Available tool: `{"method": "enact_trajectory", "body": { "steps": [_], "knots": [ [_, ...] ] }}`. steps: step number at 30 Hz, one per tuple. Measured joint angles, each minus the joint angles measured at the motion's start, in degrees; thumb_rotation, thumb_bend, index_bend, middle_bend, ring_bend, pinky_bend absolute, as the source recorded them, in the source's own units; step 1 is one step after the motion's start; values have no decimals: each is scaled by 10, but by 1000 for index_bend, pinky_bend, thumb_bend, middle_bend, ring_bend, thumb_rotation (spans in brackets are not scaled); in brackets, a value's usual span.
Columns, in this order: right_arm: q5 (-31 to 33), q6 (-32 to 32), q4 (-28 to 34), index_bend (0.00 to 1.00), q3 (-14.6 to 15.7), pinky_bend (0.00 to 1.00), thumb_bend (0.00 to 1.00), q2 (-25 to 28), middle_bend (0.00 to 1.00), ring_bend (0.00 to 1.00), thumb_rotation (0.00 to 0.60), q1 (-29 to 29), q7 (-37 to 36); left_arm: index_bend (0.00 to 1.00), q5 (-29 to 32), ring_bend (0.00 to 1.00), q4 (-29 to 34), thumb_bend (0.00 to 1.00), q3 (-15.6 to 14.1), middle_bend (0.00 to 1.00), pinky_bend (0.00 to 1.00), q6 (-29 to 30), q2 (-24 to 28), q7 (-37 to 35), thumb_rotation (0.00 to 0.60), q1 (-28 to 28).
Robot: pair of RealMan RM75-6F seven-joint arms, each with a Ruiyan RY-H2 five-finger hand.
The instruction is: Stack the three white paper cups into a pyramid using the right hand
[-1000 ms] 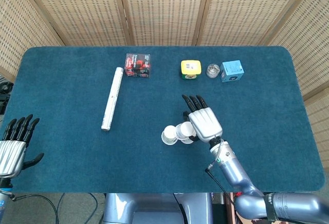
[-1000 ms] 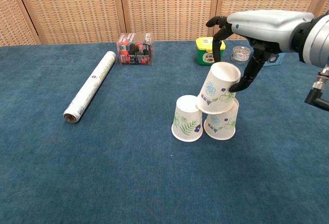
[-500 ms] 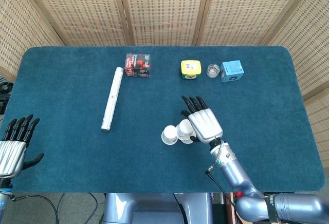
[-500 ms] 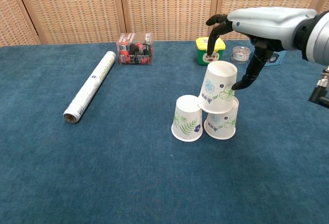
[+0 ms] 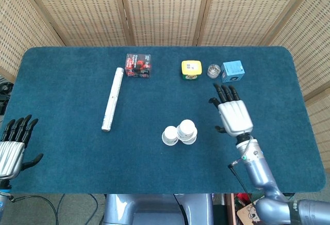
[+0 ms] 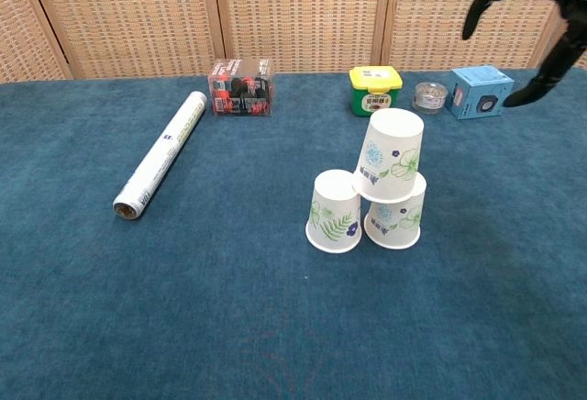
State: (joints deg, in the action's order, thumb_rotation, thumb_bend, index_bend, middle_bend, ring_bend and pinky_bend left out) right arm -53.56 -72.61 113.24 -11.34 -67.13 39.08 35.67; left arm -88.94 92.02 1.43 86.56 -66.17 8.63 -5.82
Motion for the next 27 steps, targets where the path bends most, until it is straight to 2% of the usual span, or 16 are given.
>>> {"method": "enact_trajectory", "body": {
  "steps": [4,11,20,23,27],
  "knots": [
    [-32,-12,-5,289,16,0,80,31,0,0,600,-39,-52,0,-3,0,2,209,-1,0,0,2,-1,4,600,1],
    [-125,-46,-46,190,57,0,80,43,0,0,600,-101,-138,0,-7,0,2,209,-2,0,0,6,-3,7,600,2],
    [-251,-120,-187,1,134,0,80,6,0,0,600,-211,-260,0,-8,0,-4,209,0,0,0,10,-7,2,600,3],
    [-276,-135,-218,0,150,0,80,-8,0,0,600,-238,-279,0,-8,0,-7,209,1,0,0,12,-9,1,600,3],
    [-294,-153,-241,0,155,0,80,-23,0,0,600,-260,-287,0,-8,0,-10,210,1,0,0,11,-11,1,600,2]
  ]
}}
